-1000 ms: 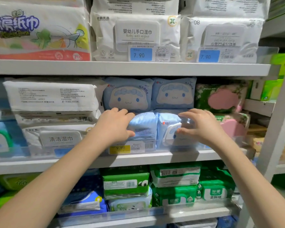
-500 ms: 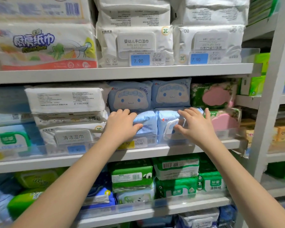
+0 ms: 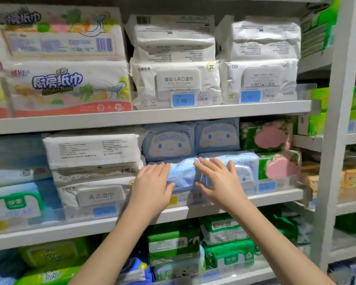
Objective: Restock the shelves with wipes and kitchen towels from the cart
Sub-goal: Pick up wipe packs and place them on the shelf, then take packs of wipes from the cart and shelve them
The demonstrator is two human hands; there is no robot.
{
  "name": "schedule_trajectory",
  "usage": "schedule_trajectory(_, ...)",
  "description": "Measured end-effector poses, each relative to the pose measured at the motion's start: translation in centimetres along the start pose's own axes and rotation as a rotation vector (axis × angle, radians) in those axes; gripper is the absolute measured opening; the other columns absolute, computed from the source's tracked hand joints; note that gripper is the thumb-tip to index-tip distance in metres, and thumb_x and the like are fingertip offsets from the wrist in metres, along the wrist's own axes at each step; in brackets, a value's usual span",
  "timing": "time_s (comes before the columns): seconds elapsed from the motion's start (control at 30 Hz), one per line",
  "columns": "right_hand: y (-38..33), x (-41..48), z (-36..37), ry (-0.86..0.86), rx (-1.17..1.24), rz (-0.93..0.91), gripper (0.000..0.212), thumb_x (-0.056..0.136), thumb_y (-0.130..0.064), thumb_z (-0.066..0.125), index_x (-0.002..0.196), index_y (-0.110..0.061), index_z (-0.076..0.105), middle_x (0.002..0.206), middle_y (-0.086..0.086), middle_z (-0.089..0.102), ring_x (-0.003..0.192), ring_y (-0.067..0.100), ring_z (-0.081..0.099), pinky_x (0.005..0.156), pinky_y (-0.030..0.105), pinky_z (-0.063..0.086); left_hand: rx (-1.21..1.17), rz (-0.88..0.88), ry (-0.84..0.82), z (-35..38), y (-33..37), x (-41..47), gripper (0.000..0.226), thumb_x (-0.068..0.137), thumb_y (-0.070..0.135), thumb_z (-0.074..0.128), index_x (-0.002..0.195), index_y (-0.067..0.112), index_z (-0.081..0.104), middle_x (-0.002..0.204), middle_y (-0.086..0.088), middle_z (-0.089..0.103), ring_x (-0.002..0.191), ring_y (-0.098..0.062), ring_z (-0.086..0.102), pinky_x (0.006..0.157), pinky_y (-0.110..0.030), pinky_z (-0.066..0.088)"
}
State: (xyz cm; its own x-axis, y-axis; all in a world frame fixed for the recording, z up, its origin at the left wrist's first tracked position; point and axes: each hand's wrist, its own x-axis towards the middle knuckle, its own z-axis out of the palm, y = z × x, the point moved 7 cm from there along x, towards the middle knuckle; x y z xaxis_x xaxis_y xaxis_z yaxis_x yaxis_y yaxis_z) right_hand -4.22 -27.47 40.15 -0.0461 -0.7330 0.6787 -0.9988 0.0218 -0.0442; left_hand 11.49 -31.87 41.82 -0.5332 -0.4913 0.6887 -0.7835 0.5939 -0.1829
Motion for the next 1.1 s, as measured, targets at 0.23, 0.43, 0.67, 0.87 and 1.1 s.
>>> schedule_trajectory(0.23, -0.4, -0.2, 0.2, 0.037, 0.025, 0.049, 0.055, 0.091, -0.039, 0.058, 0.143, -0.028, 0.041, 0.151, -0.009, 0.038, 0.142, 0.022, 0.028, 0.113, 0.057, 0.010, -0.048, -0.001, -0.028, 0.1, 0.2, -0.1, 0.056, 0.078, 0.041, 0.037, 0.106, 0.004, 0.068, 0.096, -0.007, 0.071, 0.084, -0.026, 0.066, 0.083, -0.039, 0.052)
schedule_trajectory(0.43, -0.3, -0.2, 0.0, -0.080, 0.031, 0.087, 0.059, 0.095, -0.046, 0.048, 0.148, -0.035, 0.025, 0.157, -0.014, 0.021, 0.146, 0.015, 0.013, 0.117, 0.052, 0.005, -0.048, 0.018, -0.099, 0.0, 0.3, -0.1, 0.055, 0.098, 0.043, 0.037, 0.143, 0.012, 0.038, 0.145, -0.003, 0.044, 0.131, -0.020, 0.040, 0.111, -0.033, 0.022)
schedule_trajectory(0.67, -1.4, 0.4, -3.3, 0.021, 0.267, 0.067, 0.060, 0.095, -0.044, 0.050, 0.149, -0.025, 0.029, 0.150, -0.004, 0.038, 0.138, 0.014, 0.031, 0.116, 0.041, 0.018, -0.354, 0.033, 0.060, -5.4, -0.6, 1.2, 0.047, 0.096, 0.031, 0.051, 0.139, 0.012, 0.043, 0.139, 0.000, 0.046, 0.127, -0.019, 0.040, 0.104, -0.029, 0.029)
schedule_trajectory(0.87, -2.2, 4.5, -12.3, 0.301, 0.403, 0.004, 0.050, 0.092, -0.032, 0.060, 0.138, -0.016, 0.047, 0.135, 0.002, 0.055, 0.124, 0.017, 0.049, 0.102, 0.034, 0.040, -0.481, 0.049, 0.323, -14.4, -3.9, 5.5, 0.038, 0.093, 0.019, 0.057, 0.129, 0.007, 0.054, 0.127, -0.007, 0.055, 0.118, -0.022, 0.049, 0.096, -0.025, 0.032)
schedule_trajectory(1.1, -2.5, 10.6, -19.0, 0.462, 0.379, 0.036, 0.042, 0.094, -0.033, 0.057, 0.130, -0.013, 0.054, 0.129, 0.005, 0.057, 0.115, 0.017, 0.053, 0.092, 0.031, 0.042, -0.433, -0.030, 0.417, -20.9, -6.9, 11.8, 0.043, 0.095, 0.021, 0.051, 0.135, 0.007, 0.047, 0.134, -0.012, 0.046, 0.122, -0.025, 0.044, 0.099, -0.030, 0.032)
